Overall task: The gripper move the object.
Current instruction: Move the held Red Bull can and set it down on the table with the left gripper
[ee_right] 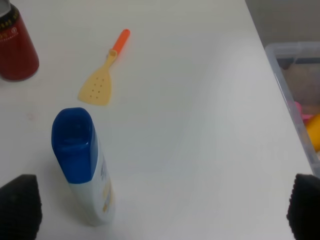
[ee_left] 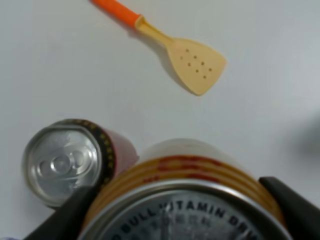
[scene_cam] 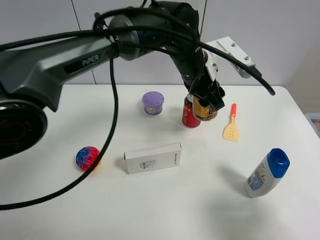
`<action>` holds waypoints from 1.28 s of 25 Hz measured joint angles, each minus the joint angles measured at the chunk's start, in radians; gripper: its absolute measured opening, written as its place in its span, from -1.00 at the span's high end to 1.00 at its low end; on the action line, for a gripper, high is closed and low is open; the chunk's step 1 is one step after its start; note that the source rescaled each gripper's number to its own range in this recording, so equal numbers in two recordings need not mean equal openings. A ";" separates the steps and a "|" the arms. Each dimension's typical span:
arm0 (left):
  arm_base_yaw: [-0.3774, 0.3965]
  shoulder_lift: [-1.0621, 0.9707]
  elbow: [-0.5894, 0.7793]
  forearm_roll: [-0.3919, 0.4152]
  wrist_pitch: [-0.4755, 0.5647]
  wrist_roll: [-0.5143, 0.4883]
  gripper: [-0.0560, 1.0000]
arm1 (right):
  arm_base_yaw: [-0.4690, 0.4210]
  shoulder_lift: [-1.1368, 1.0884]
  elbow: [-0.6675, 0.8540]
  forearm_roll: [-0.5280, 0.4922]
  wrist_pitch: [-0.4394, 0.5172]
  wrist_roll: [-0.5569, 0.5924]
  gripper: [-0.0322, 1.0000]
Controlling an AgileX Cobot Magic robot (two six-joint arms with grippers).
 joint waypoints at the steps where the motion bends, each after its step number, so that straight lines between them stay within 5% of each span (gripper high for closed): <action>1: -0.004 0.019 -0.018 -0.010 0.018 0.000 0.85 | 0.000 0.000 0.000 0.000 0.000 0.000 -1.00; 20: -0.077 0.207 -0.045 -0.032 -0.022 0.001 0.85 | 0.000 0.000 0.000 0.000 0.000 0.000 -1.00; 32: -0.078 0.264 -0.046 0.020 -0.100 0.001 0.85 | 0.000 0.000 0.000 0.000 0.000 0.000 -1.00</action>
